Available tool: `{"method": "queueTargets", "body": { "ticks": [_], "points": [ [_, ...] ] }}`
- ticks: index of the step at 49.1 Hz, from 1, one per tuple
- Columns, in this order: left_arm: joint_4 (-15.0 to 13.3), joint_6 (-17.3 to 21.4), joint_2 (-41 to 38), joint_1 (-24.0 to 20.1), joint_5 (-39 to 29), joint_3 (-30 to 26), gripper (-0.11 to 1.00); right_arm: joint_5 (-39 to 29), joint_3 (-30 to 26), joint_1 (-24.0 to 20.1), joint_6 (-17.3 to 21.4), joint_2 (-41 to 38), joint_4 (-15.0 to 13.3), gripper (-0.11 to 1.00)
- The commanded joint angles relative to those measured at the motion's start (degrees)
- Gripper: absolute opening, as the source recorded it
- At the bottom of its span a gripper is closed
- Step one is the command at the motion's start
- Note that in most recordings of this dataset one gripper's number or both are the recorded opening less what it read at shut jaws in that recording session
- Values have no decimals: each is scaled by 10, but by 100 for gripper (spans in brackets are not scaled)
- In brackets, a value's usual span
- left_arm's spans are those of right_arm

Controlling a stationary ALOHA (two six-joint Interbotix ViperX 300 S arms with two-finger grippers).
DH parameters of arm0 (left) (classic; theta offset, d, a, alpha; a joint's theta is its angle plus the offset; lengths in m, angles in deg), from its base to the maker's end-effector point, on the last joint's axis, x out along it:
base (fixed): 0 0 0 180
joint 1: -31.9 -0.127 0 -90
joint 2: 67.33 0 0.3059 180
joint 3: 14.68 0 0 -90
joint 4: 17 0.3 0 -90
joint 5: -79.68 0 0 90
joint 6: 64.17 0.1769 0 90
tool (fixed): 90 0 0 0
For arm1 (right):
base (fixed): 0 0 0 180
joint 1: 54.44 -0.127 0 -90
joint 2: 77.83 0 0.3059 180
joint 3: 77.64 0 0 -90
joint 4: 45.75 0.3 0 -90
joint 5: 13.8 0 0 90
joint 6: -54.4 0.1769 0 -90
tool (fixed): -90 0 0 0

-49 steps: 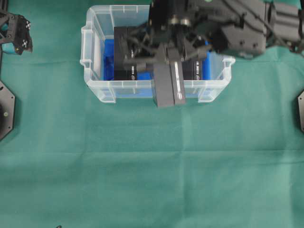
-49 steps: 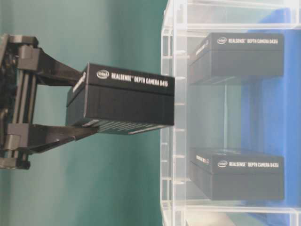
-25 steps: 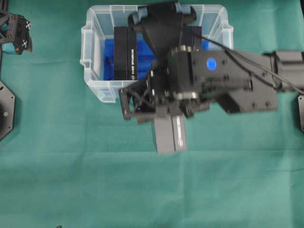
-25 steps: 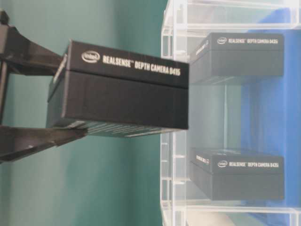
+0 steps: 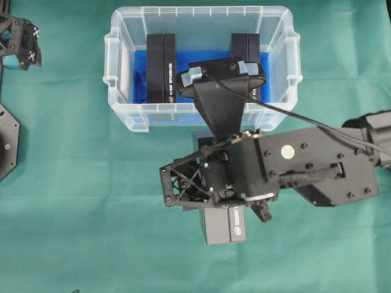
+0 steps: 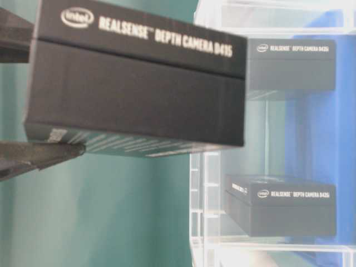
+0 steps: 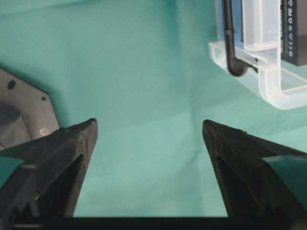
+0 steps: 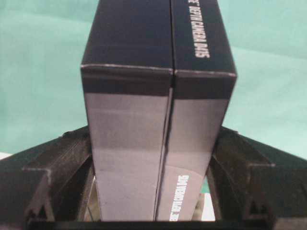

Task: Take out the box from the case.
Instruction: 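Carry the box toward the front and lower it onto the table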

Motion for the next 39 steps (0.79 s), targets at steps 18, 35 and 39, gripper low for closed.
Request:
{"method": "queueTargets", "body": {
  "ticks": [18,35,39],
  "points": [
    [3,-1,3,-2,1,-6,90,21,25,1,2,25,4,68],
    [3,0,4,-2,1,-5,90,113,128,1,5,25,7,68],
    [2,1,3,-2,1,-5,90,141,153,1,6,25,8,68]
  ]
}}
